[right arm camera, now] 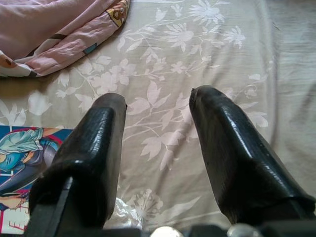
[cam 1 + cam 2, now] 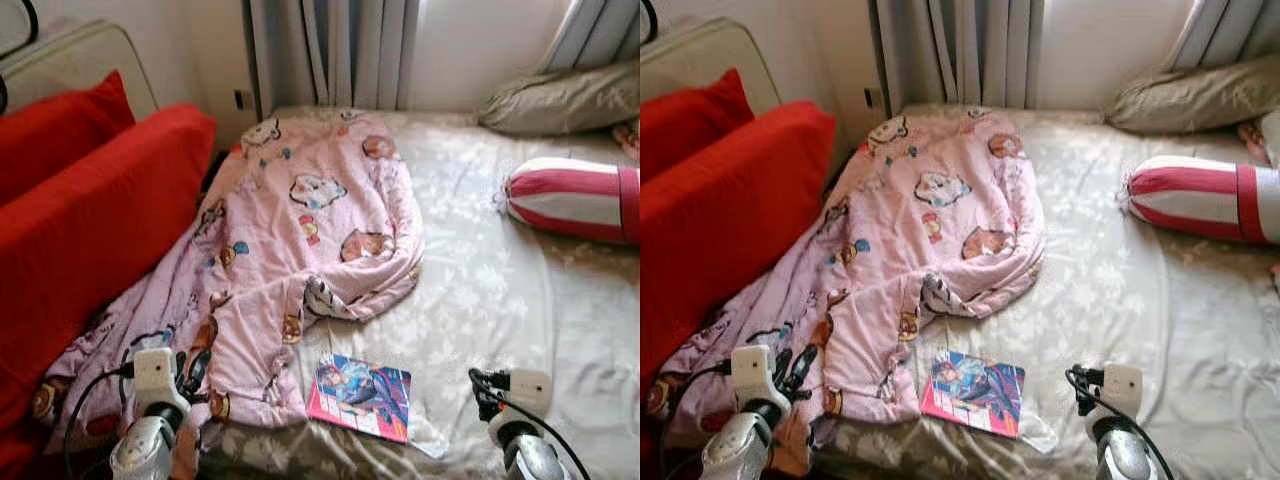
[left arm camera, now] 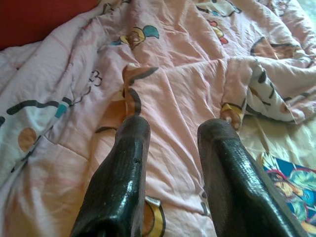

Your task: Clean up the room

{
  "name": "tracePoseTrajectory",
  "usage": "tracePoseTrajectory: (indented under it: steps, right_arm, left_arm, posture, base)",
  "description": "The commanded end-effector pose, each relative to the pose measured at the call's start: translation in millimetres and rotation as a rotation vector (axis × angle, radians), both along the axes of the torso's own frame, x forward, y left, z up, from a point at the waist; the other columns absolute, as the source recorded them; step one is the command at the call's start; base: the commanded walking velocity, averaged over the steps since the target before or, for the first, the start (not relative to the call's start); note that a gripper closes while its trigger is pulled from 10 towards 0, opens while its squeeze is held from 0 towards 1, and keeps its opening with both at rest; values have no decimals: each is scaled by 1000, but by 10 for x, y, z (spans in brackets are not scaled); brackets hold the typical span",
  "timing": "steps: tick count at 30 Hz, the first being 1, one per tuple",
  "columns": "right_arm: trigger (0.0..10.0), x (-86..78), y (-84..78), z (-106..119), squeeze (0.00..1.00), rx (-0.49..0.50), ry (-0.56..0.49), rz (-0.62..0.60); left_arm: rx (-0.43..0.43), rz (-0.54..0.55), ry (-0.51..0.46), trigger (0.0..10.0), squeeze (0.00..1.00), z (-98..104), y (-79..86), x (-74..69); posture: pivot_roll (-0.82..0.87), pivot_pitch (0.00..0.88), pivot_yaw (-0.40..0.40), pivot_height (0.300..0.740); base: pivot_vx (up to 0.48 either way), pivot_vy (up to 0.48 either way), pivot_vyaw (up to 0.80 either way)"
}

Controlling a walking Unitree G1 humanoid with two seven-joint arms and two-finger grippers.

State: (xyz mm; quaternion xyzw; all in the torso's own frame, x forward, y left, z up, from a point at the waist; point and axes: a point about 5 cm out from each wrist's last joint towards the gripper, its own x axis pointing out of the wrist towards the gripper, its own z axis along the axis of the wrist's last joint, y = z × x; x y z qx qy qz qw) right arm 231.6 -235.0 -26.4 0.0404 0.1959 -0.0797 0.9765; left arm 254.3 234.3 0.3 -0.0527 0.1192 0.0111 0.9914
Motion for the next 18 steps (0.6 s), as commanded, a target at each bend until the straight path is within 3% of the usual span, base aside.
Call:
tracePoseTrajectory:
  steps: [1, 8, 18]
  right_arm:
    - [10000, -31, -5, -39, 0, -9, 38, 6]
    - [10000, -6, 9, -30, 0, -16, 38, 15]
    - [10000, -23, -17, -30, 0, -18, 37, 10]
  left_arm:
    - [-2, 0, 26, 10000, 0, -30, 8, -17]
    - [1, -4, 34, 10000, 0, -31, 8, -7]
    - [3, -5, 39, 10000, 0, -39, -1, -10]
  posture:
    - [3, 57, 9, 670]
    - [1, 66, 8, 641]
    - [0, 70, 4, 641]
  base:
    - [0, 0, 0]
    - [0, 0, 0]
    - [0, 0, 0]
